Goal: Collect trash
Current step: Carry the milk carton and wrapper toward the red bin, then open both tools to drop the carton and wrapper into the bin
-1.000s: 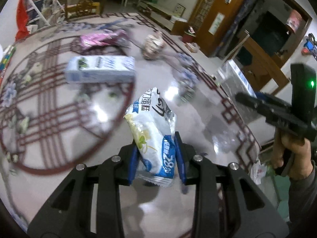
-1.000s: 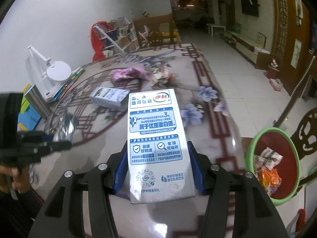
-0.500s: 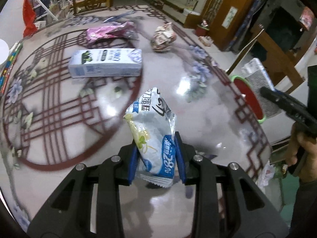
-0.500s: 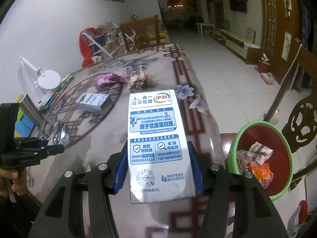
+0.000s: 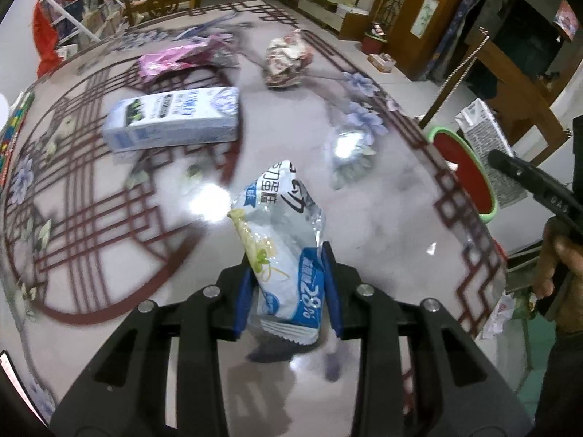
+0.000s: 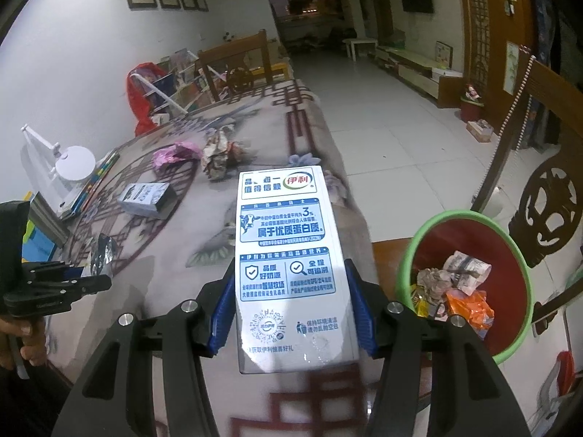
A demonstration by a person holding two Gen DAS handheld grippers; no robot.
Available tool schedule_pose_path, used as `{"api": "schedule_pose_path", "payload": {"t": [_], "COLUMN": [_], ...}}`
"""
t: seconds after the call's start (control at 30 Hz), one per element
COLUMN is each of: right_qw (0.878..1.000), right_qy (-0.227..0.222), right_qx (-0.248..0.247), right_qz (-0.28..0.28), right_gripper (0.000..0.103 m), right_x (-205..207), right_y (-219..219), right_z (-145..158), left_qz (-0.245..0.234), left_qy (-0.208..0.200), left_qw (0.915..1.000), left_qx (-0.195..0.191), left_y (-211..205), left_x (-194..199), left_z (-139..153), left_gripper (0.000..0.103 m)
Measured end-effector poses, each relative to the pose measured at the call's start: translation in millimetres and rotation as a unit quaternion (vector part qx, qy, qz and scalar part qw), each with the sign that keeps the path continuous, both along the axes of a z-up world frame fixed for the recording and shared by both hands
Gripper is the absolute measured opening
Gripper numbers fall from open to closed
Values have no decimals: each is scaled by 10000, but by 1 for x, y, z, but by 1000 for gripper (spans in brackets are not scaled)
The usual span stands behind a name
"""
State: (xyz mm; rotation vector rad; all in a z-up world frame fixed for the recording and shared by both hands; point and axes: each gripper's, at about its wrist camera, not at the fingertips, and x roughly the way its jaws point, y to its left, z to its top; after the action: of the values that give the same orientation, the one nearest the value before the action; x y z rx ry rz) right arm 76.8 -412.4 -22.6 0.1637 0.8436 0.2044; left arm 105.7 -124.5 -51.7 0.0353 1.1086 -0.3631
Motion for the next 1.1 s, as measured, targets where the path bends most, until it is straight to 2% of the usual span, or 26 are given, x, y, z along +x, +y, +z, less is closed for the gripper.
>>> {"api": "schedule_pose_path", "payload": {"t": [0.13,0.4,0.7,0.87,1.1], "right_qw": [9998,9968,9892,9862,9826], "right_qy": [-14,-13,110,261,380], "right_qx": [34,24,117,167,283], "right_qz": [-213,-794,-1456,-1628,-1793], "right_gripper": [52,52,52,51,51], "right_x": [-2,-6,-11,-11,-5], "right_y": [-22,-86,-160,-184,-209], "right_z": [-1,-1,-17,-36,-57], "left_qz": [-243,-987,-2026,-2340,-2503], "left_qy": [-7,-82,-91,-15,244], "left_qw": [9994,9937,9750,9676,9634], "left_qx": [-242,-527,-904,-948,-932], "left_y": [-23,-105,-225,-280,-334], "left_x": [1,13,29,40,61], "left_z": [3,13,23,17,-2], "left_gripper": [33,33,33,33,33]}}
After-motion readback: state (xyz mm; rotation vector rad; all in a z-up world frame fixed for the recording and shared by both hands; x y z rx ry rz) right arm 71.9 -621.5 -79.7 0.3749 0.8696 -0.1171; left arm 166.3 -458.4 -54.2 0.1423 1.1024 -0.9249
